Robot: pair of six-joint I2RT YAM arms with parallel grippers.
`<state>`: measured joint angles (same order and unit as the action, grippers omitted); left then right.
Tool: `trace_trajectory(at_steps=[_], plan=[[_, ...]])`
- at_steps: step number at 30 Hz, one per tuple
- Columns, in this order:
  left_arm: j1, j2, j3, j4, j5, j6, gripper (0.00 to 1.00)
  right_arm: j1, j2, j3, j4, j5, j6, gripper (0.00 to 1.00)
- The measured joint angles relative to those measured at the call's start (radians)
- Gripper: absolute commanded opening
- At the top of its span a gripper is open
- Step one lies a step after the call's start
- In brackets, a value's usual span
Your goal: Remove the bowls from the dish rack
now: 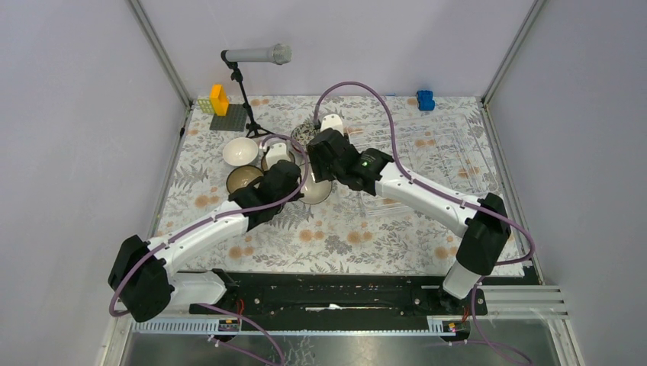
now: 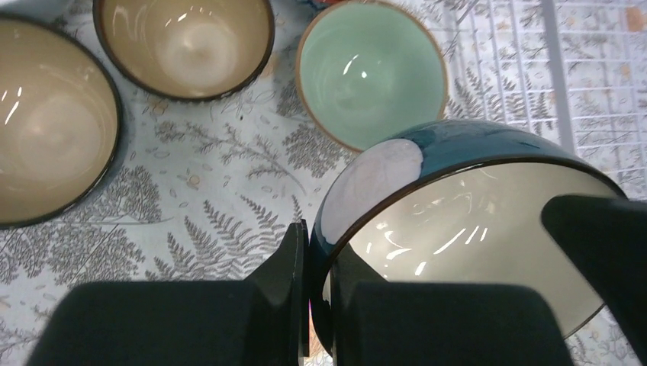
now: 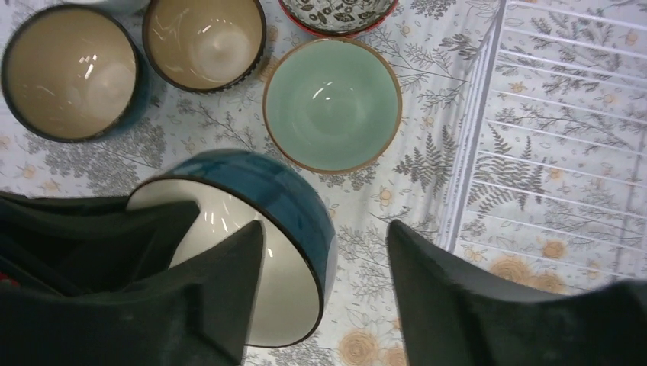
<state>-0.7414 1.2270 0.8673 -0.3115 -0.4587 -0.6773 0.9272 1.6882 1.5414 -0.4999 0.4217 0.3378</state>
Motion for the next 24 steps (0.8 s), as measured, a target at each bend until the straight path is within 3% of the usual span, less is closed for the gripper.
trace_trajectory(at_steps=[2,5,16,24], plan=[[0.000,-0.007,-0.016,-0.015,0.002,-0.010,0.00,0.000,0.000,-0.012,0.024,-0.003,-0.003,0.89],[0.000,-0.019,-0.043,-0.037,0.003,-0.029,0.00,0.000,-0.006,-0.063,0.061,-0.005,-0.006,0.98],[0.009,0.001,-0.071,-0.094,0.029,-0.128,0.00,0.001,-0.188,-0.323,0.186,0.056,0.000,1.00],[0.138,0.091,-0.096,-0.115,0.088,-0.193,0.00,0.000,-0.291,-0.441,0.274,0.126,-0.008,0.99]])
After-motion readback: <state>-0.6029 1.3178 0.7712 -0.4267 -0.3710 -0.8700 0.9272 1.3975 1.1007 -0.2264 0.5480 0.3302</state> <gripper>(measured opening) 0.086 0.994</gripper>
